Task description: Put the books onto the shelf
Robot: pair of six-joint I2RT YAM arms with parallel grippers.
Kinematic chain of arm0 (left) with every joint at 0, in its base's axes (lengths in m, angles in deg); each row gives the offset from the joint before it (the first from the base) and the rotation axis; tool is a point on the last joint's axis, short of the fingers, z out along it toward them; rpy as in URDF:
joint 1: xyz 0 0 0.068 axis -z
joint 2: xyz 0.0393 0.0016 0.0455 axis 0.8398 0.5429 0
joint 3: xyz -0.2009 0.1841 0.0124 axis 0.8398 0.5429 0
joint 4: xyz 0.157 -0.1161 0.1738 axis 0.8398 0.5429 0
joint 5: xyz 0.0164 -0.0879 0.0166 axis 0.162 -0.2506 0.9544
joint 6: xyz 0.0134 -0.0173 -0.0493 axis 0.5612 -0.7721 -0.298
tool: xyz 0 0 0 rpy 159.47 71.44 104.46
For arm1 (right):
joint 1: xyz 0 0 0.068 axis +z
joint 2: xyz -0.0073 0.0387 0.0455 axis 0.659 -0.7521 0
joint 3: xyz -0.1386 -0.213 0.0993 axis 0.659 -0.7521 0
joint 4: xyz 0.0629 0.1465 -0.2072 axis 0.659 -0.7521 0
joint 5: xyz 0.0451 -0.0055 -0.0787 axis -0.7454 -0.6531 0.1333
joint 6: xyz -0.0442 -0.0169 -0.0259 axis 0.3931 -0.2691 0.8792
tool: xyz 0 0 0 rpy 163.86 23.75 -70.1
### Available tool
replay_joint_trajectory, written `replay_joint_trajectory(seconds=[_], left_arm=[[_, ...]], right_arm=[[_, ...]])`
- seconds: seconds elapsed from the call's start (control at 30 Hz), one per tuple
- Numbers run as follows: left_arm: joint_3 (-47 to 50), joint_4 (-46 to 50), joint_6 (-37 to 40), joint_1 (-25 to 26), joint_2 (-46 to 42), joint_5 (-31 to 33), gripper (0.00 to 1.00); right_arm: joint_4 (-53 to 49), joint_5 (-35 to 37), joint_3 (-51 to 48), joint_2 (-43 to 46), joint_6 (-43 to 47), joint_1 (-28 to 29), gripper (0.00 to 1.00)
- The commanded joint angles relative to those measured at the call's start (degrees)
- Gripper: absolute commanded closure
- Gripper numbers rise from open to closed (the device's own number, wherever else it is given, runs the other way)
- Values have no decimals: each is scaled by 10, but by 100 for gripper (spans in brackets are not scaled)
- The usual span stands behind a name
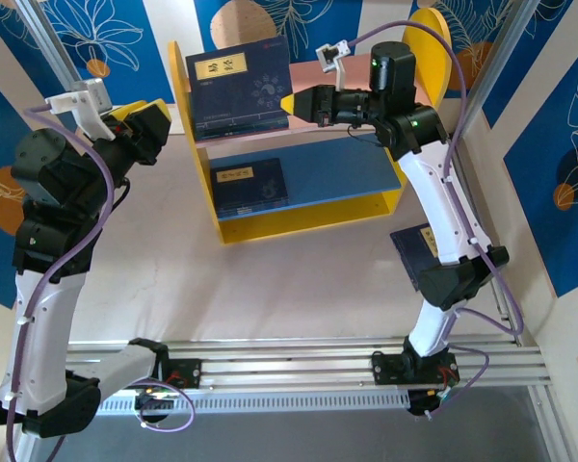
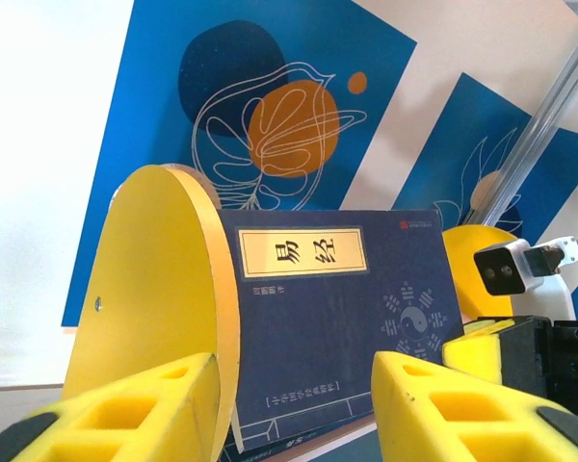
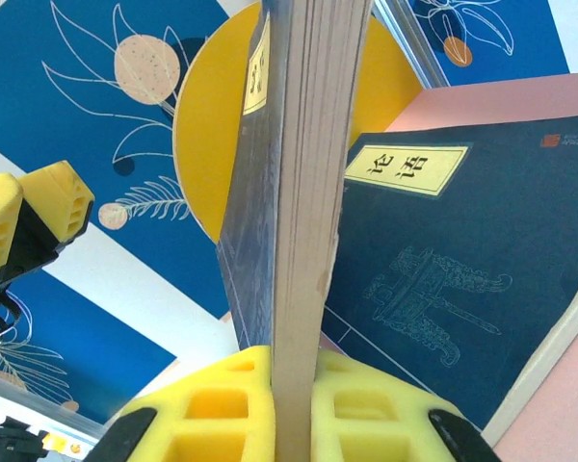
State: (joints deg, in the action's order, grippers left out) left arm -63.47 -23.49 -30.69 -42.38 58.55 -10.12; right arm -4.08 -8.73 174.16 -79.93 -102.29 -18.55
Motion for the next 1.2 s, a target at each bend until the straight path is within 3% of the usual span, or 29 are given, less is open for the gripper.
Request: replay_joint_trajectory(seconds=[0.0, 0.9, 1.17], left_arm=[[0, 2, 15, -3, -6, 8, 55], [-2, 6, 25, -3, -6, 12, 54], [0, 5, 25, -4, -6, 12, 53]], right_arm=[[-14, -10, 30, -8, 19, 5, 89], [-63, -5, 88, -52, 37, 20, 85], [-69, -3, 94, -58, 38, 19, 75]])
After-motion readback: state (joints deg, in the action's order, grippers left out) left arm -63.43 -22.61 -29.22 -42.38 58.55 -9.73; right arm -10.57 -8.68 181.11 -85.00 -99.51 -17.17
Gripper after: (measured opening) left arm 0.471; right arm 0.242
